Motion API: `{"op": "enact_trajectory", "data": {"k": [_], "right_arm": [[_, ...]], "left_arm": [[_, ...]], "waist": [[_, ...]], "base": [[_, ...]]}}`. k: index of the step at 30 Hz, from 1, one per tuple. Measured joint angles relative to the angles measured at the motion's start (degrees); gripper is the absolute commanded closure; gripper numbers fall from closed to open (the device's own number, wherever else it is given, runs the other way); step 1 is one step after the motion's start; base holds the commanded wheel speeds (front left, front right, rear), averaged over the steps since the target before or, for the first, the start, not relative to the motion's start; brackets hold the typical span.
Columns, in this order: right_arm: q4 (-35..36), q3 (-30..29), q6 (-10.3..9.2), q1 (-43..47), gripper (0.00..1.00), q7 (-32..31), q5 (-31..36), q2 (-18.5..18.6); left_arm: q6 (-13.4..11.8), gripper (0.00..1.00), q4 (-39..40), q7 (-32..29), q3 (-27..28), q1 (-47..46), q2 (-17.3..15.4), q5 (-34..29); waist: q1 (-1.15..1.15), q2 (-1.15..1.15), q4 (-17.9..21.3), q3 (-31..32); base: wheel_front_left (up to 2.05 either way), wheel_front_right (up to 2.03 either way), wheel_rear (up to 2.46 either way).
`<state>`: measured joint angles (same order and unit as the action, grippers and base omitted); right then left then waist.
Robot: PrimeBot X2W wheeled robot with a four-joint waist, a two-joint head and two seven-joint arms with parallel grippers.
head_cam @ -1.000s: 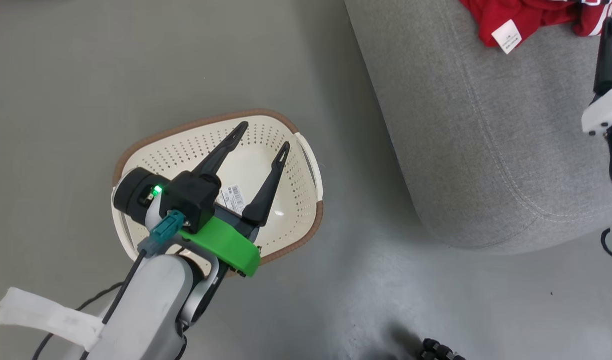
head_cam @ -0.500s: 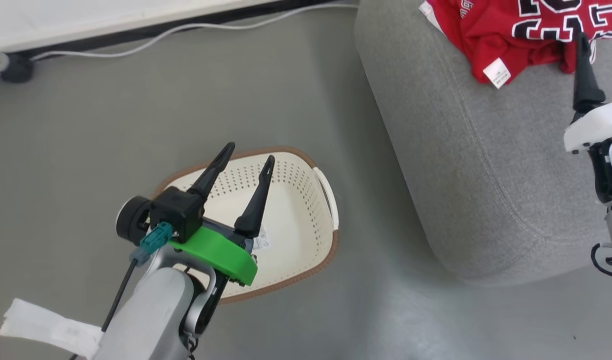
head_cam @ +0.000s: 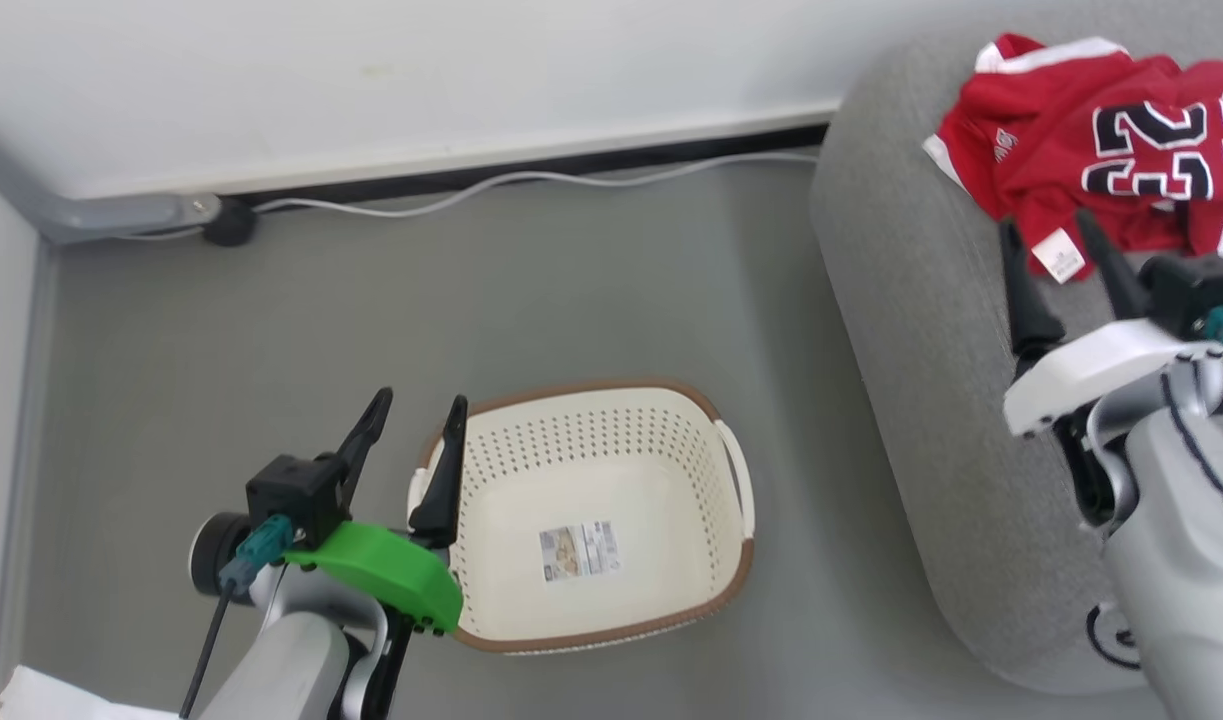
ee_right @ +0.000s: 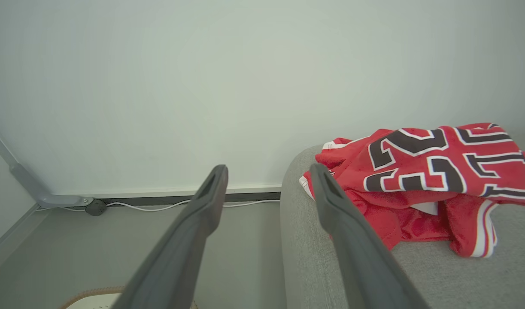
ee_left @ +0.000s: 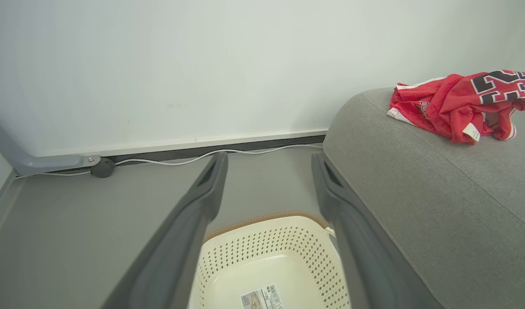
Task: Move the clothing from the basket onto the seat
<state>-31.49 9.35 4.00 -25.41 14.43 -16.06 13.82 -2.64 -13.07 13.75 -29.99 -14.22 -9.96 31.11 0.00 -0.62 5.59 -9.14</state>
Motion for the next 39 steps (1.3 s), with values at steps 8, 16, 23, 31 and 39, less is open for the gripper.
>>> {"op": "enact_trajectory", "data": {"k": [8,16,23,31,39], "right_arm": [[1.3,2.0,-0.24,6.0,0.0,0.0,0.0,-3.6],[2.9,4.4,-1.08,11.9,0.0,0.0,0.0,-7.8],[5.5,5.7,-2.2,16.0,0.0,0.0,0.0,-9.0],[7.9,6.1,-4.04,20.5,0.0,0.0,0.0,-9.3],[10.8,6.1,-5.19,23.1,0.0,0.0,0.0,-9.6]], "left_arm": [[-1.8,0.0,-1.2,0.5,3.8,4.5,-0.5,0.5],[-2.8,0.0,-1.2,0.5,7.7,8.7,-2.2,0.6],[-2.9,0.0,0.2,0.5,10.3,11.2,-3.0,0.4],[-3.3,0.0,2.1,0.5,12.1,13.0,-3.1,-0.7],[-3.4,0.0,3.0,0.5,13.5,16.0,-3.2,-1.3]], "waist": [[0.0,0.0,-4.6,5.9],[0.0,0.0,-8.4,10.4],[0.0,0.0,-10.2,12.7],[0.0,0.0,-10.4,13.2],[0.0,0.0,-9.9,13.1]], "base": [[0.0,0.0,0.0],[0.0,0.0,0.0],[0.0,0.0,0.0],[0.0,0.0,0.0],[0.0,0.0,0.0]]}}
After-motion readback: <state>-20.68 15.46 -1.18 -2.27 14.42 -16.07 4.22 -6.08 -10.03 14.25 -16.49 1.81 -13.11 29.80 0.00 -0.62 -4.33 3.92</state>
